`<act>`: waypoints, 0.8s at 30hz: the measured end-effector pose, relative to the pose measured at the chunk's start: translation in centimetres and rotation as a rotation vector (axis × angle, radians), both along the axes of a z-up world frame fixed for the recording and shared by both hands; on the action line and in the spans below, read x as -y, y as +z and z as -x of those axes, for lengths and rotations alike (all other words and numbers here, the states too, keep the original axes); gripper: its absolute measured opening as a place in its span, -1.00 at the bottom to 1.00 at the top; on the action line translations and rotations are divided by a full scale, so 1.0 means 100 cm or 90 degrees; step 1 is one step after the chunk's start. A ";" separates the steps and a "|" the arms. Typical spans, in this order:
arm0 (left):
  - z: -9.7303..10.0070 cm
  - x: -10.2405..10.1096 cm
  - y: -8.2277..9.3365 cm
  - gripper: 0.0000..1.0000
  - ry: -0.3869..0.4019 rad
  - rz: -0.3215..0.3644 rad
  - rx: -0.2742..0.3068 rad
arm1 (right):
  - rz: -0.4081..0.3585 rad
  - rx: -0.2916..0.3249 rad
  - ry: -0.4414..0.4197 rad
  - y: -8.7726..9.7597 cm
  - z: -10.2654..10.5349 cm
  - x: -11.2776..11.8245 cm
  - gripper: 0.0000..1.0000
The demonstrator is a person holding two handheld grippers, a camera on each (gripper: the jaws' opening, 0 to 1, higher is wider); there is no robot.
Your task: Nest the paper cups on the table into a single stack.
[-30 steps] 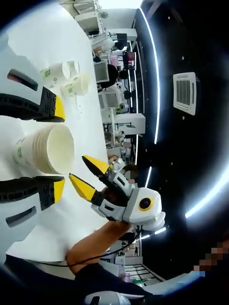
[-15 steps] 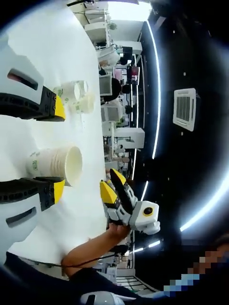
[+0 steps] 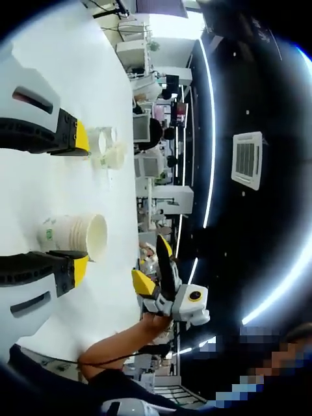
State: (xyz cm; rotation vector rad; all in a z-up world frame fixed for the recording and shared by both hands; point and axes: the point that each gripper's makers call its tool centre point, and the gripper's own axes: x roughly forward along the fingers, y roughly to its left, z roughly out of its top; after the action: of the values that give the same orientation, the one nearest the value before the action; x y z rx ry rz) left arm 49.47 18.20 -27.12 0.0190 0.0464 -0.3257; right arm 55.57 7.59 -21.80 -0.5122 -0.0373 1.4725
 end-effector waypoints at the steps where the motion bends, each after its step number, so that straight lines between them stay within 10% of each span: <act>1: 0.000 -0.001 0.000 0.33 0.002 0.000 -0.001 | -0.003 -0.001 0.003 0.001 0.002 0.000 0.56; 15: 0.005 -0.023 0.004 0.96 0.047 -0.013 -0.017 | -0.019 -0.011 -0.021 0.009 -0.007 0.001 0.99; 24: 0.007 -0.038 0.003 0.97 0.081 0.006 -0.039 | -0.022 -0.034 -0.064 0.009 -0.021 0.004 0.99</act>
State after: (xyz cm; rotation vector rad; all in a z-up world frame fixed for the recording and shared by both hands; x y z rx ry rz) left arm 48.78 22.04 -26.82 -0.0026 0.1064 -0.1992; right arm 57.72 7.21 -20.90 -0.4396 0.0050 1.3844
